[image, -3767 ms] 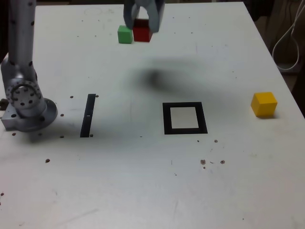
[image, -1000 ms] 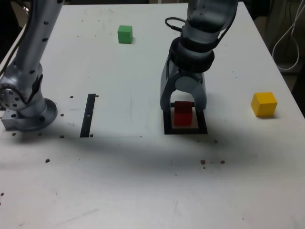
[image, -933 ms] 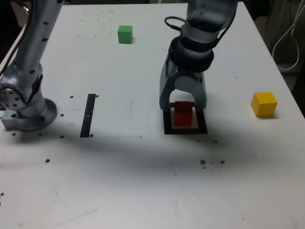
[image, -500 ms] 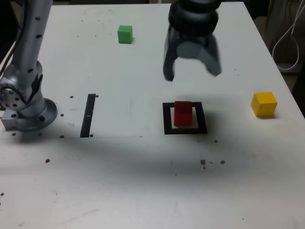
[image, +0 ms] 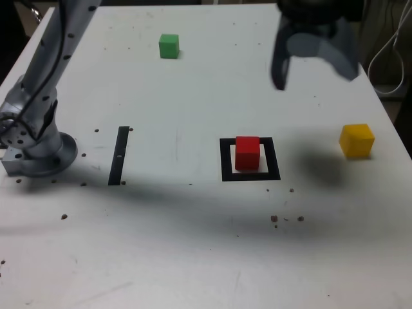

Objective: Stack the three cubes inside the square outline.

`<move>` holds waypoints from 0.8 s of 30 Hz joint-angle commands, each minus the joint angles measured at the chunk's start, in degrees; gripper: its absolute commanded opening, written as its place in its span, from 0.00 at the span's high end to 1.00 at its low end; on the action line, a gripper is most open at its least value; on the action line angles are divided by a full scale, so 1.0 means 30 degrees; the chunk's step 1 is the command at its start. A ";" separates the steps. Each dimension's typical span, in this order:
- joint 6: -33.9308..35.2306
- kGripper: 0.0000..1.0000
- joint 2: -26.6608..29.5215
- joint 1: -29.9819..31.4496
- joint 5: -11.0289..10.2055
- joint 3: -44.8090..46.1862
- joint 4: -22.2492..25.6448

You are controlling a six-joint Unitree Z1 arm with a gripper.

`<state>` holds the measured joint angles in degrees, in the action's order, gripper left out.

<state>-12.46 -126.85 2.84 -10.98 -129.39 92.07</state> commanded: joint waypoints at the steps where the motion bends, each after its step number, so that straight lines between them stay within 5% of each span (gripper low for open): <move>1: 0.0228 0.01 -0.1148 -0.0186 0.0420 -0.1299 0.0481; 9: 0.1151 0.01 -0.3953 -0.0591 0.1647 -0.4834 0.0601; 24: 0.1432 0.03 -0.6066 -0.0683 0.1599 -0.5814 0.0602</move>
<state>-8.32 -144.62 0.83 -6.05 -146.97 93.09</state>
